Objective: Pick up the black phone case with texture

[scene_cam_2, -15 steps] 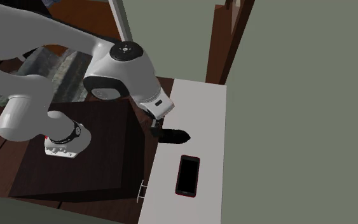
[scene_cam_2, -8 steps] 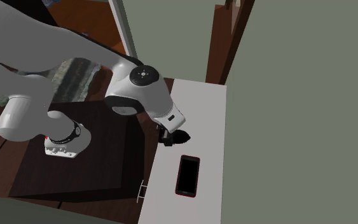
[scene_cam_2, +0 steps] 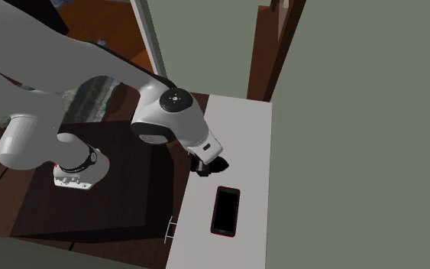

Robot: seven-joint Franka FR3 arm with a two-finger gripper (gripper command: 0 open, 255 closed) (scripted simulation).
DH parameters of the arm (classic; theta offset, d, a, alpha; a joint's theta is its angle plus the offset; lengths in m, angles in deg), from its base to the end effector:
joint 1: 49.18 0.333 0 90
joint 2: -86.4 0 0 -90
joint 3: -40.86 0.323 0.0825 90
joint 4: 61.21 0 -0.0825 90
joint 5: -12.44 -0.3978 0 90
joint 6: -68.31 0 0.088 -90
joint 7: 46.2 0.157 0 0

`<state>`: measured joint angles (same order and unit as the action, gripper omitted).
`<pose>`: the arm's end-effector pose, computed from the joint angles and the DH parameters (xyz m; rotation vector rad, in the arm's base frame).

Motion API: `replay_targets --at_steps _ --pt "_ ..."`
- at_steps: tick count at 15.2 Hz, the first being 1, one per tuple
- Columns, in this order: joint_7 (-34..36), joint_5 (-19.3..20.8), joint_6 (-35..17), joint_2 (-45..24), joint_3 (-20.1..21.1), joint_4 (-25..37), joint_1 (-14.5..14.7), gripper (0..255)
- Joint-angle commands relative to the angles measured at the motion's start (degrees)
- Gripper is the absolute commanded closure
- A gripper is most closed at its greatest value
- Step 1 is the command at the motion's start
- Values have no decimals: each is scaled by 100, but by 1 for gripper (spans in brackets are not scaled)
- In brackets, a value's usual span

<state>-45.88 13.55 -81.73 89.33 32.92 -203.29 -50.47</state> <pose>0.4981 -0.0805 0.2751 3.0999 -0.2350 0.2942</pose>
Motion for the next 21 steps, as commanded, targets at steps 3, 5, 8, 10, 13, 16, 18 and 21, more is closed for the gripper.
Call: replay_targets --at_steps 3,5,8,10,13,16,18,21 --pt "-2 -3 -8 -11 -1 0 -1 255" --pt "1 -1 -8 -10 0 -2 0 255" --pt "-1 -1 -9 -6 -1 -6 -1 255" --pt "18 25 158 117 2 39 -3 255" --pt "41 58 409 290 7 118 -7 255" --pt "60 84 659 451 14 208 -11 255" --pt "70 99 826 551 20 275 -13 255" --pt "83 116 1074 691 28 385 -16 255"
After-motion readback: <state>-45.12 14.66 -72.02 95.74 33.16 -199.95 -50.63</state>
